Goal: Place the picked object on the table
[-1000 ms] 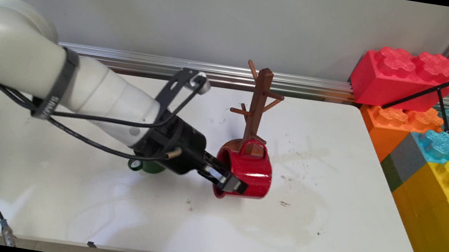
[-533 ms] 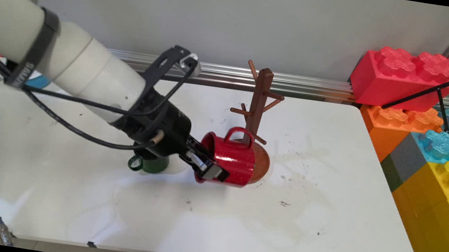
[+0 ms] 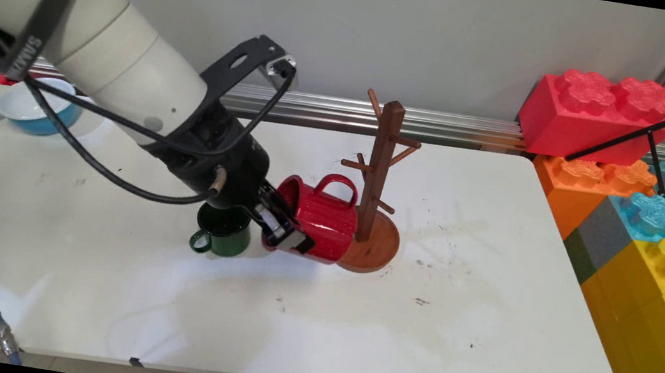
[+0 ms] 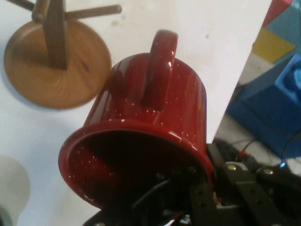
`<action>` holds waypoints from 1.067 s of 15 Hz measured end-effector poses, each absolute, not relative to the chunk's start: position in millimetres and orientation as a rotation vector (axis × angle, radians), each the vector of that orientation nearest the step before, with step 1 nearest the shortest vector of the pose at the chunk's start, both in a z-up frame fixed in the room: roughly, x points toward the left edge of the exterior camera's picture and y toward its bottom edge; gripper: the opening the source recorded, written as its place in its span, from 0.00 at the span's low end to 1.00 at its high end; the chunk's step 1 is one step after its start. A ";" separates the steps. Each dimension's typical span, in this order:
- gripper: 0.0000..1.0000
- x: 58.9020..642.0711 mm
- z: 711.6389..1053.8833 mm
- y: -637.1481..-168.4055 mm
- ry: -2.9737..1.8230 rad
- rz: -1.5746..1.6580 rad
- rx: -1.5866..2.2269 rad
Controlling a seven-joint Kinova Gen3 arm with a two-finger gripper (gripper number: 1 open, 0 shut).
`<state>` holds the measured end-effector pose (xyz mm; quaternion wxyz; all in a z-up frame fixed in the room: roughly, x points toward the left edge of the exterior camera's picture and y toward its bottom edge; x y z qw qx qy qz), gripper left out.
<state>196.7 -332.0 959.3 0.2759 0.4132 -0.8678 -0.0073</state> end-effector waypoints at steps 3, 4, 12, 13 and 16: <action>0.00 191.5 971.2 -330.4 -2.421 -0.003 1.103; 0.00 189.3 974.1 -330.6 -2.455 0.006 1.098; 0.00 174.3 975.3 -339.6 -2.681 0.102 1.063; 0.00 172.5 972.9 -341.3 -2.708 0.113 1.063; 0.00 167.7 960.7 -347.0 -2.790 0.137 1.093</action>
